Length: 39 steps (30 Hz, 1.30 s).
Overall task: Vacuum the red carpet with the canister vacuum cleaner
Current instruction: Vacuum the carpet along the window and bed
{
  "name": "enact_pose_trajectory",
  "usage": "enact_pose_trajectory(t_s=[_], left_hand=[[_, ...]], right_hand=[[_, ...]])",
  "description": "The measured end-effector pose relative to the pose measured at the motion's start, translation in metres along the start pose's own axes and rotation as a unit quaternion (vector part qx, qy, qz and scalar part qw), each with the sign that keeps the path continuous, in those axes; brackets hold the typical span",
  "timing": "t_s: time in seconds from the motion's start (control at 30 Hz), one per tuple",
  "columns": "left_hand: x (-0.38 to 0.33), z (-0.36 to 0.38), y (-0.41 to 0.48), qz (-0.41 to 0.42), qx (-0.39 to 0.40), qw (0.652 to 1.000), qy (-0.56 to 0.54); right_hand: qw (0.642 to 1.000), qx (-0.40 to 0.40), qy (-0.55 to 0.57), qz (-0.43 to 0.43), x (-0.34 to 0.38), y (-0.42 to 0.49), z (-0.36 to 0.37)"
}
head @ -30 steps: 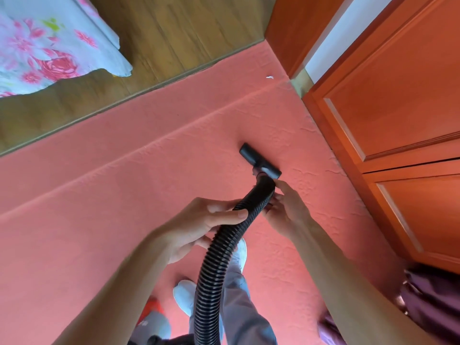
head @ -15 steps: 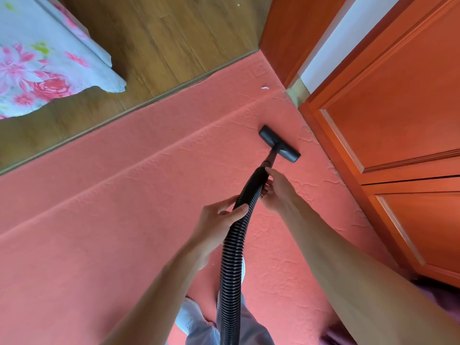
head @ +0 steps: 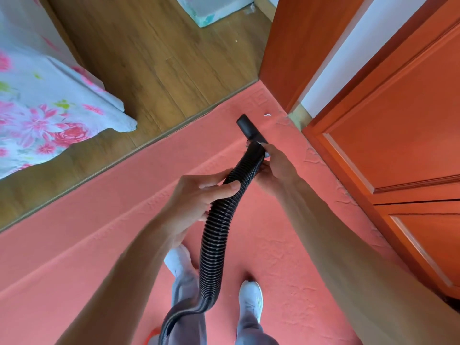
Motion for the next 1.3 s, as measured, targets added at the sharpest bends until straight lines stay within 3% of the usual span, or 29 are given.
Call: enact_pose_trajectory(t_s=[0.67,1.3], left_hand=[[-0.030,-0.145,0.119,-0.078,-0.025,0.996,-0.020],[-0.033,-0.085,0.218,-0.074,0.011,0.997,-0.019]], right_hand=[[0.984,-0.123,-0.117,0.053,-0.022,0.141,0.115],[0.960,-0.188,-0.207,0.017,0.068,0.200,0.064]])
Point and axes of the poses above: each hand's wrist, its own y-axis towards the middle knuckle, its own z-axis out of the palm, x = y × z, the point moved 8 cm from there along y, towards the middle knuckle, and after that the axes turned 6 degrees about x, right-handed, at the moved point
